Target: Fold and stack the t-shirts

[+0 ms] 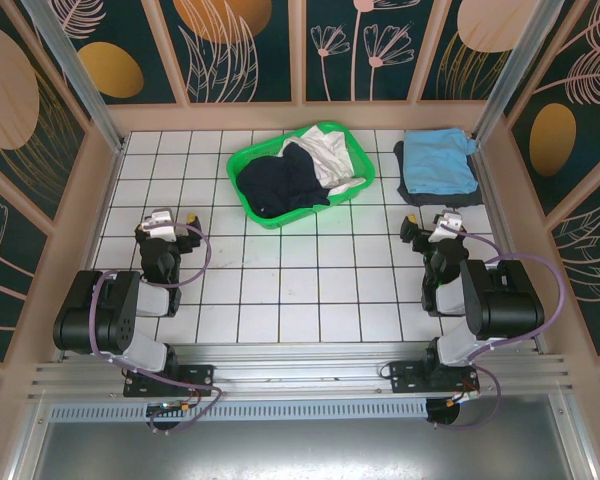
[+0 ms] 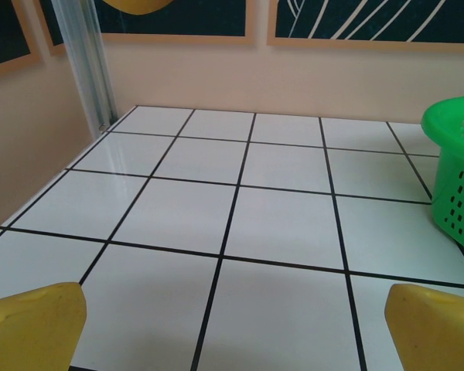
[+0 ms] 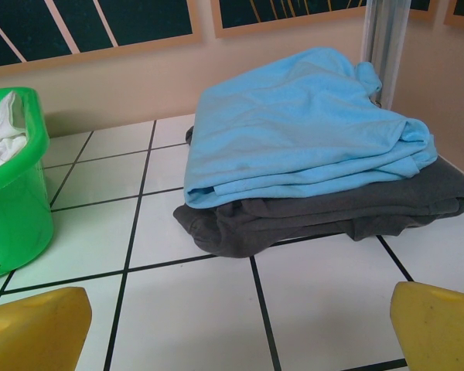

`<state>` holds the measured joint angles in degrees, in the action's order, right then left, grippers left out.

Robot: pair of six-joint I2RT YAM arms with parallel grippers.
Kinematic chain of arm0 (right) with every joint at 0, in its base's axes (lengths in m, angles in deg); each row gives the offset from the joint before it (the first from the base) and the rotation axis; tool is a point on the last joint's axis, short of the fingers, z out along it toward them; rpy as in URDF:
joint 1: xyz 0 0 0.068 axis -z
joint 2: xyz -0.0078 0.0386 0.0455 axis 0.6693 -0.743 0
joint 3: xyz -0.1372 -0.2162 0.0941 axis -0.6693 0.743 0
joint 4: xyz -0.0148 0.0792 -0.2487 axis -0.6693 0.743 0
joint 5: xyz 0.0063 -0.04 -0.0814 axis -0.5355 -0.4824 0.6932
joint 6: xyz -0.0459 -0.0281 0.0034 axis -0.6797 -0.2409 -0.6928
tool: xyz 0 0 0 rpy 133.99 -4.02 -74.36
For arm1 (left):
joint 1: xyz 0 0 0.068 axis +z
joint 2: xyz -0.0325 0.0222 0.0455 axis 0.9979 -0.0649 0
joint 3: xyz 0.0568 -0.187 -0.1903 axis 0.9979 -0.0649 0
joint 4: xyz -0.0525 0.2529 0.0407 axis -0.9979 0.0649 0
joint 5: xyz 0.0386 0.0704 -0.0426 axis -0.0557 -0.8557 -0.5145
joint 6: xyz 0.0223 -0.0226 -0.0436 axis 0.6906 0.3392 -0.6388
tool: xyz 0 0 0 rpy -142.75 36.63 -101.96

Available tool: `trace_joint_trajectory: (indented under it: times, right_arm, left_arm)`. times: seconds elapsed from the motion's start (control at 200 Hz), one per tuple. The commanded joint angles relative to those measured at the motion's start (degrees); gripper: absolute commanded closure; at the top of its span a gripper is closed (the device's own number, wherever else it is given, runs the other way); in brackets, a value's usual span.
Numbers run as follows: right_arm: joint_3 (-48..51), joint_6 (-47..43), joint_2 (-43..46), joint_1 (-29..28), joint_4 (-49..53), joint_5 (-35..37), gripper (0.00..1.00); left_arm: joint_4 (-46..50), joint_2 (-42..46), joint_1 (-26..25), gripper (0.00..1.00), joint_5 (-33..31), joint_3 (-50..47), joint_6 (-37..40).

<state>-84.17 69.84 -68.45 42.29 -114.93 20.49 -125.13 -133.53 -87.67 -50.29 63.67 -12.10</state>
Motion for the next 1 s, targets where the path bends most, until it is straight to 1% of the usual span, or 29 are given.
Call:
trace_joint_trajectory:
  times: [0.0,0.17,0.21,0.265,0.32,0.385,0.425,0.46,0.49,0.525,0.54,0.555,0.585,0.626,0.651,0.696,0.726,0.756,0.791,0.826,0.851,0.881,0.941,0.996]
  right_arm:
    - [-0.51,-1.16,-0.21,-0.44,-2.73,0.64,0.01]
    - [-0.57,-1.08,-0.21,-0.3,-2.59,0.41,0.01]
    - [-0.8,-0.99,-0.21,-0.2,-2.32,-0.01,0.01]
    - [-0.82,-1.1,-0.1,-0.01,-2.1,-1.46,0.01]
    - [-0.47,-2.47,-0.06,0.08,-2.7,-5.05,0.01]
    - [0.31,-2.34,0.48,-0.13,-4.26,-3.91,0.01]
    - [0.23,-1.81,3.27,-0.6,-2.11,-0.6,0.01]
    - [-0.88,-1.88,6.85,-1.0,3.2,0.71,0.01]
    - [-3.02,-2.59,10.27,-1.55,9.64,0.73,0.01]
    - [-5.73,-2.98,14.08,-2.79,16.92,0.58,0.01]
    - [-6.97,-2.17,15.54,-3.27,19.56,0.62,0.01]
    - [-7.92,-0.87,16.93,-3.53,21.45,0.47,0.01]
    - [-9.36,2.73,19.39,-3.72,24.2,-1.3,0.01]
    - [-10.54,9.56,22.54,-3.66,27.4,-3.29,0.01]
    - [-11.06,15.73,24.58,-3.54,30.67,-2.79,0.01]
    - [-12.32,25.41,28.67,-2.29,40.41,-1.98,0.01]
    - [-11.61,28.42,30.8,-1.16,43.42,-3.96,0.01]
    - [-9.09,27.23,32.76,0.4,40.5,-11.1,0.01]
    - [-6.34,26.66,34.66,1.88,36.58,-18.76,0.01]
    - [-5.38,27.28,36.36,2.69,36.95,-22.53,0.01]
    - [-5.79,27.22,37.31,2.55,39.6,-23.07,0.01]
    - [-6.78,26.35,38.09,1.84,43.79,-22.87,0.01]
    - [-8.73,23.4,38.56,0.26,51.7,-20.62,0.01]
    - [-11.0,19.9,38.48,0.65,59.2,-19.49,0.01]
  left_arm:
    - [-3.26,0.72,0.33,0.01,2.03,-0.25,0.14]
    - [-3.34,0.73,0.33,0.01,1.93,-0.29,0.07]
    - [-2.68,1.25,0.31,0.01,1.01,-0.05,-0.32]
    - [4.07,5.04,0.08,0.01,-0.15,1.82,-0.4]
    - [19.11,11.8,-0.62,0.01,-2.04,5.98,-2.73]
    - [30.59,19.48,-0.59,0.01,-1.95,10.68,-9.35]
    - [35.04,23.89,-0.64,0.01,-0.95,12.27,-14.48]
    - [39.91,27.32,-0.63,0.01,-2.11,13.7,-21.45]
    - [44.67,30.13,-0.61,0.01,-4.17,14.88,-29.79]
    - [52.57,32.83,-0.63,0.01,-6.71,16.52,-39.58]
    - [55.85,33.74,-0.61,0.01,-7.26,17.21,-42.56]
    - [57.64,34.68,-0.63,0.01,-7.44,17.6,-43.8]
    - [58.68,36.02,-0.56,0.01,-6.29,17.63,-45.78]
    - [57.59,36.7,-0.61,0.01,0.08,17.11,-47.54]
    - [55.95,36.42,-0.62,0.01,5.2,17.09,-47.78]
    - [50.14,35.1,-1.24,0.01,14.35,16.39,-46.98]
    - [47.24,34.15,-2.94,0.01,17.39,16.51,-45.35]
    - [47.84,33.44,-5.64,0.01,16.54,17.58,-42.84]
    - [51.11,32.73,-9.62,0.01,12.85,19.82,-38.71]
    - [54.72,31.7,-14.06,0.01,8.62,22.18,-34.72]
    - [56.47,30.79,-16.81,0.01,6.62,23.66,-32.32]
    - [57.84,29.28,-19.22,0.01,6.3,25.17,-29.9]
    - [59.05,25.38,-21.99,0.01,9.35,28.28,-26.73]
    - [61.69,21.14,-24.26,0.01,10.71,32.01,-24.14]
